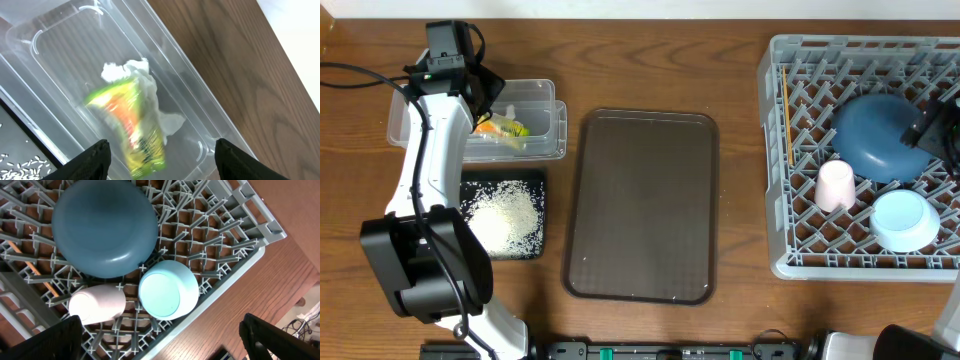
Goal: Sort waste into correct bins and load items into the dishwasher rack
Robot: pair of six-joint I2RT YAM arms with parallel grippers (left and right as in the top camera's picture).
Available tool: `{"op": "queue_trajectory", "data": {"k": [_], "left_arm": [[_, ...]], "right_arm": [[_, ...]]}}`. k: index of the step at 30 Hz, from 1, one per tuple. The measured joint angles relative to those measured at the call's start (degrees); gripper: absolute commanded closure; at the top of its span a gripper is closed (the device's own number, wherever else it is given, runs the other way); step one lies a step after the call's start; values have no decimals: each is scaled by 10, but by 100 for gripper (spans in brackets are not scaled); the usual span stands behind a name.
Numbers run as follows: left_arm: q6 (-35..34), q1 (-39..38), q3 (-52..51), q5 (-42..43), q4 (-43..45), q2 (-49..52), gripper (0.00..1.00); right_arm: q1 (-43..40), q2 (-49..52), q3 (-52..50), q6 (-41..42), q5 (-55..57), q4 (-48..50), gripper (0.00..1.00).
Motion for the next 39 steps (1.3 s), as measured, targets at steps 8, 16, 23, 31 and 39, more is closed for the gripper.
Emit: {"op": "queue_trajectory", "data": {"k": [8,16,23,31,39], "left_arm": [[-11,0,0,37,-46,-26,31],[-10,0,0,52,-231,-227,31],[-10,0,-53,53,-356,-372,31],[-14,0,-183,79,-487,-543,12],[-23,0,-192,92,-549,-609,7]], "right_arm": [[0,0,0,0,0,0,1],[0,0,0,0,0,0,1],[0,0,0,0,0,0,1],[0,0,0,0,2,0,1],[0,0,0,0,2,0,1]]}}
